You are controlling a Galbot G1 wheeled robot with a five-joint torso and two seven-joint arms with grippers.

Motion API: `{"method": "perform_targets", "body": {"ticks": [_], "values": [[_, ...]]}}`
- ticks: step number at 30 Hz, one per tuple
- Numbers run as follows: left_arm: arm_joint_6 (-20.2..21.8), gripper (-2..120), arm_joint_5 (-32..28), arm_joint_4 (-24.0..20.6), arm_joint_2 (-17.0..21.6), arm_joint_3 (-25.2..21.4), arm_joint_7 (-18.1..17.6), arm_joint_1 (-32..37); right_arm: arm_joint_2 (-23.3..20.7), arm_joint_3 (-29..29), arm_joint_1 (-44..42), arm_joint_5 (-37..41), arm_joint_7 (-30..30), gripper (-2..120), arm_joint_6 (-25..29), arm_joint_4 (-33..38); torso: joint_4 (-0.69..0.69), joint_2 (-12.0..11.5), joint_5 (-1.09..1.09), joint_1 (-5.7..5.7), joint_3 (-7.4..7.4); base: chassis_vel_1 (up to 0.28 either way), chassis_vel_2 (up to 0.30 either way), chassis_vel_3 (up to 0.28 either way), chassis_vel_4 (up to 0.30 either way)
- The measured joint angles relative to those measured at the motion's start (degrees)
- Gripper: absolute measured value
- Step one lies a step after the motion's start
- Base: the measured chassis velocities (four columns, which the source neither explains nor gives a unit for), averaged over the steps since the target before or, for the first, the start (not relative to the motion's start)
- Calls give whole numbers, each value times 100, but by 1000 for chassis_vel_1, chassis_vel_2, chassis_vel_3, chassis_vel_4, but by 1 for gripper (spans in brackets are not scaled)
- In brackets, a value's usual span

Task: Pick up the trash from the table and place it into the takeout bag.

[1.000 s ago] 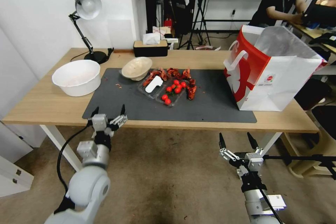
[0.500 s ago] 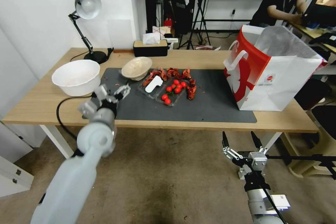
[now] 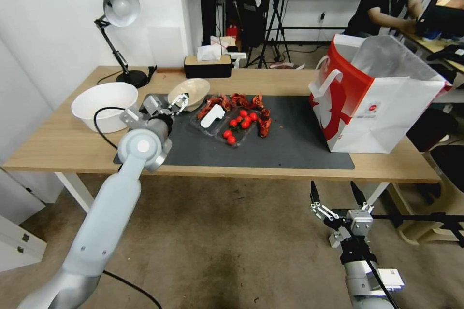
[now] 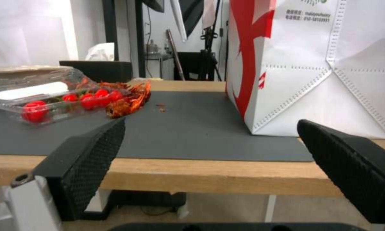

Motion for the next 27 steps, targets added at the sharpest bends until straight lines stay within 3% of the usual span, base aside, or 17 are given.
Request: {"method": "perform_targets", "body": {"ticks": [8, 16, 27], "values": [[57, 100, 28, 575, -296, -49, -12, -342, -27, 6, -12, 11, 28, 100, -8, -41, -1, 0, 0, 0, 0, 0, 0, 0, 0], [137, 100, 36, 836, -446, -20, -56, -554, -55, 29, -5, 105, 34, 100, 0, -79, -1, 0, 0, -1, 0, 0, 0, 0, 0], [72, 63, -68, 1198, -499, -21, -252, -731, -45, 75, 21, 151, 30, 100, 52, -188, 0, 1, -1, -1, -1, 0, 0, 0, 0]]}}
